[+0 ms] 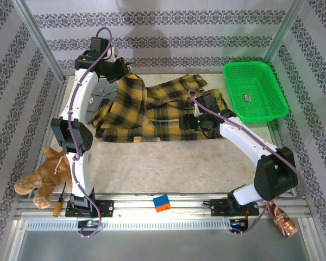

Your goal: Fold and stack the long sleeve shirts

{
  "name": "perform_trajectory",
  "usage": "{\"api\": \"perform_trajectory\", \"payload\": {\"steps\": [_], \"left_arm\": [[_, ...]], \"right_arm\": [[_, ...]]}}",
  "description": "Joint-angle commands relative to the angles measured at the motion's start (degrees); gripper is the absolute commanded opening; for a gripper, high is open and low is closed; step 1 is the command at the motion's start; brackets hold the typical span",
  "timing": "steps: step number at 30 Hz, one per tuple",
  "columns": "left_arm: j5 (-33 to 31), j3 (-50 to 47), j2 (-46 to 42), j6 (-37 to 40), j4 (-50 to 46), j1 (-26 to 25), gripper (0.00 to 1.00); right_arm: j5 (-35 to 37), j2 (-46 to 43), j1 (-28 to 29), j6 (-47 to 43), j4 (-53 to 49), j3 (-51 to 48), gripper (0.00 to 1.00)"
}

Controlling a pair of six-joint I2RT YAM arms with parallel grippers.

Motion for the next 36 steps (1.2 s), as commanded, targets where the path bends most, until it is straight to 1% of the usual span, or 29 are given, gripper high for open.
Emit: {"api": "perform_trajectory", "payload": {"steps": [1, 3, 7, 11, 14, 16, 21, 24, 26, 28, 30, 33, 34, 36], "left_arm": [[5.2, -2.6, -3.8, -1.9, -1.6, -0.2, 0.0], [8.7, -10.8, -7.9, -4.9, 1.7, -0.4, 0.0], [12.7, -31.4, -19.0, -9.6, 8.2, -0.5, 0.0], [14.3, -48.7, -29.2, -12.5, 9.5, -1.0, 0.0], [15.3, -57.1, -35.3, -15.4, 10.0, -2.0, 0.0], [15.8, -58.8, -37.8, -16.2, 8.2, -3.0, 0.0], [14.6, -59.3, -44.3, -18.0, 1.7, -4.2, 0.0], [12.8, -60.0, -47.4, -18.9, -1.6, -5.1, 0.0], [11.2, -61.4, -48.8, -20.0, -1.6, -6.3, 0.0], [9.1, -63.4, -49.5, -21.7, 1.3, -8.0, 0.0], [7.3, -66.1, -49.2, -24.5, 7.8, -10.8, 0.0], [5.3, -70.1, -46.0, -28.3, 16.7, -16.0, 0.0], [5.4, -71.6, -44.7, -29.7, 19.5, -17.7, 0.02], [4.9, -74.5, -43.1, -31.7, 23.6, -20.4, 0.1]], "right_arm": [[1.2, -0.3, -0.7, 0.6, 0.2, 0.3, 0.79], [1.2, -0.2, -0.7, 0.5, 0.1, 0.3, 0.79], [0.8, -0.1, -1.0, 0.2, 0.1, 0.2, 0.79], [-0.1, -0.1, -1.2, -0.2, 0.2, -0.4, 0.79], [-1.2, 0.3, -1.3, -0.4, 0.9, -1.0, 0.79], [-2.0, 1.0, -1.4, -0.6, 1.1, -1.0, 0.79], [-3.1, 1.6, -1.4, -1.0, 2.0, -1.6, 0.79], [-3.7, 2.0, -1.6, -1.4, 2.6, -2.2, 0.79], [-4.4, 2.2, -1.7, -1.4, 3.1, -2.7, 0.78], [-4.9, 2.4, -1.7, -1.5, 3.9, -3.1, 0.78], [-5.0, 2.5, -1.8, -1.5, 4.2, -3.4, 0.78], [-5.0, 2.5, -2.1, -1.4, 4.4, -3.8, 0.78], [-5.1, 2.4, -2.2, -1.4, 4.3, -3.8, 0.78], [-5.2, 2.1, -2.5, -1.6, 3.8, -3.8, 0.78]]}}
